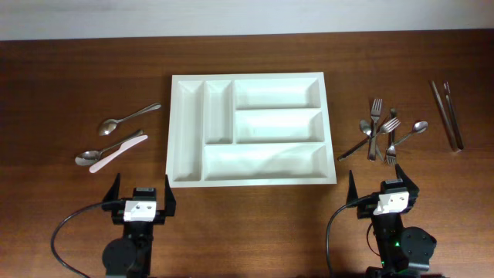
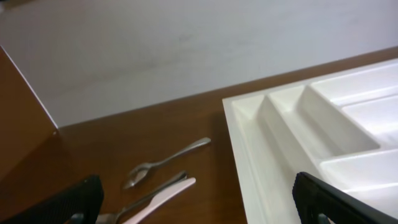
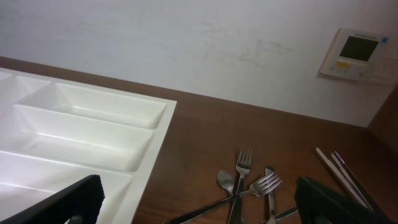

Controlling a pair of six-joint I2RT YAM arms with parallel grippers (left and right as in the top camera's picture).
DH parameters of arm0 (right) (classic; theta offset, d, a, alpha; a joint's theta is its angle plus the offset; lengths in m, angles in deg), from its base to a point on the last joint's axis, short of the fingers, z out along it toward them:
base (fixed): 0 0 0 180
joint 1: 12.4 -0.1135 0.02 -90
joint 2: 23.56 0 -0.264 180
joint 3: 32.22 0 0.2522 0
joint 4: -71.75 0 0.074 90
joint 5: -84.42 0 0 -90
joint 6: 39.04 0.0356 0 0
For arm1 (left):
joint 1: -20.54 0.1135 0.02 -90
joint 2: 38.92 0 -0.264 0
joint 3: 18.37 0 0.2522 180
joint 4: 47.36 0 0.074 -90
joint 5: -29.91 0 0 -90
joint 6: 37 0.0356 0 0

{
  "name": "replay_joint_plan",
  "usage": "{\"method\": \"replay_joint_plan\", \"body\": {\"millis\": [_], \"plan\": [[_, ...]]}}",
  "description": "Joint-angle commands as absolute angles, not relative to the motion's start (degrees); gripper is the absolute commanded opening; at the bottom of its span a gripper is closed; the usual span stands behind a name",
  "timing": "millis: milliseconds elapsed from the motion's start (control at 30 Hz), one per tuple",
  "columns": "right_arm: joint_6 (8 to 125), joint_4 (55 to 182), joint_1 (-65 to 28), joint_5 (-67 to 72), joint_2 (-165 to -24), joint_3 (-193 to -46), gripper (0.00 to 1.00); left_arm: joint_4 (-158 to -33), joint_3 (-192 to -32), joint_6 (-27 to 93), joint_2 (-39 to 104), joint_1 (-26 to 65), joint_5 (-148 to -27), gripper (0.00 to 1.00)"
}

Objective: Pack container

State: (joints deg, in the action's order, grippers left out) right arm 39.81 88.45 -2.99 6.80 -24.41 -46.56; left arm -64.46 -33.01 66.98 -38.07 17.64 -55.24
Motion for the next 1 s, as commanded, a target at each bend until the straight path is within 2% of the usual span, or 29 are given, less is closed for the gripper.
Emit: {"method": "replay_joint_plan", "body": {"millis": [0,233,433,567,800,967], "plan": [[39.9,88.7,-3.4,7.4,-23.9,-46.3,0.99,-65.5,-32.7,67.6,-38.3,17.3,-55.0,0.99],[40.0,88.5,-3.4,9.0,-23.9,-46.4,0.99,-65.0,-32.7,60.8,-36.4,17.3,-55.4,0.99],[51.8,91.0,-3.4,10.4,-24.3,-49.9,0.99,-67.2,-38.7,53.8,-33.3,17.3,-51.7,0.99],[53.4,98.0,-3.4,10.5,-28.8,-56.6,0.99,-73.0,-48.0,53.6,-25.5,17.4,-45.7,0.99],[50.5,115.6,-3.4,10.2,-51.6,-78.8,0.99,-78.8,-67.9,53.8,-3.5,24.5,-42.8,0.99],[41.3,131.2,-3.4,6.6,-73.6,-99.0,0.99,-84.7,-82.7,53.9,13.5,34.4,-52.6,0.99]]}}
